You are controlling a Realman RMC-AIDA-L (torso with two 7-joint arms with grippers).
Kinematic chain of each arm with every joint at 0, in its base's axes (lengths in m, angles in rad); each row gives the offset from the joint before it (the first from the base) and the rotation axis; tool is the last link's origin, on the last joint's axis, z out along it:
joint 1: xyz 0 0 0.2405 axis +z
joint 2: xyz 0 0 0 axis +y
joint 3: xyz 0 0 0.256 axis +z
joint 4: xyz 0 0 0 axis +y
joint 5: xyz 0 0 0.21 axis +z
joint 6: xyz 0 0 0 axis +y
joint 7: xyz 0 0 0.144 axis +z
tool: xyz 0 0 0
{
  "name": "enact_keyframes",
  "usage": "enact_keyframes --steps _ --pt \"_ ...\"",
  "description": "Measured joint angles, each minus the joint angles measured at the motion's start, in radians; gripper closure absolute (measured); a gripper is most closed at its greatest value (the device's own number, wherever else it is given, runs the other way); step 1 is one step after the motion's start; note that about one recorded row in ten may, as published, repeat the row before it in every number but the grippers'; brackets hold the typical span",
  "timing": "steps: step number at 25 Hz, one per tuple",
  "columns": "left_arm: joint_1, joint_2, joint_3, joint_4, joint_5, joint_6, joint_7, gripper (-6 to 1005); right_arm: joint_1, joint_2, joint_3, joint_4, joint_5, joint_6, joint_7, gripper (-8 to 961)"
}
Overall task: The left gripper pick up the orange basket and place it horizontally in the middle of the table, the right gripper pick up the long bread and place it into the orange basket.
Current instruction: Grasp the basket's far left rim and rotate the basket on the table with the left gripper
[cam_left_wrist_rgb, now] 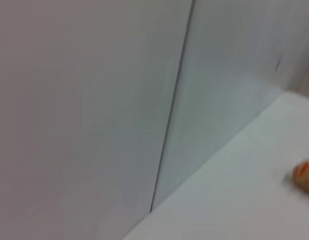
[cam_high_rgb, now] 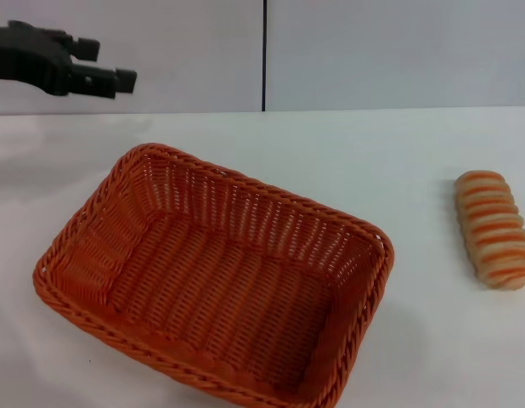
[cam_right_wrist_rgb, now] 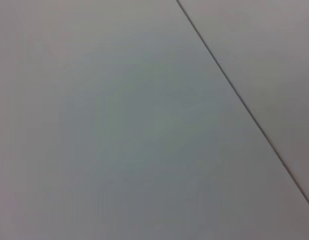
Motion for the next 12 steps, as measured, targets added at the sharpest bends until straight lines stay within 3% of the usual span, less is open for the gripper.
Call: enact_keyframes --steps 4,5,7,12 --pt "-0.014 -0.007 0.0 0.001 0.038 0.004 0.002 188 0.0 0.0 0.0 0.0 0.0 0.0 0.002 320" --pt "-0.043 -0.028 0.005 0.0 0.125 0.004 0.013 188 -0.001 0.0 0.0 0.0 0.0 0.0 0.009 320" --pt "-0.047 -0.036 0.016 -0.003 0.148 -0.003 0.02 189 -0.002 0.0 0.0 0.001 0.0 -0.001 0.013 319" --pt "-0.052 -0.043 0.043 -0.014 0.192 -0.021 0.023 189 -0.003 0.0 0.0 0.002 0.0 0.003 0.019 317"
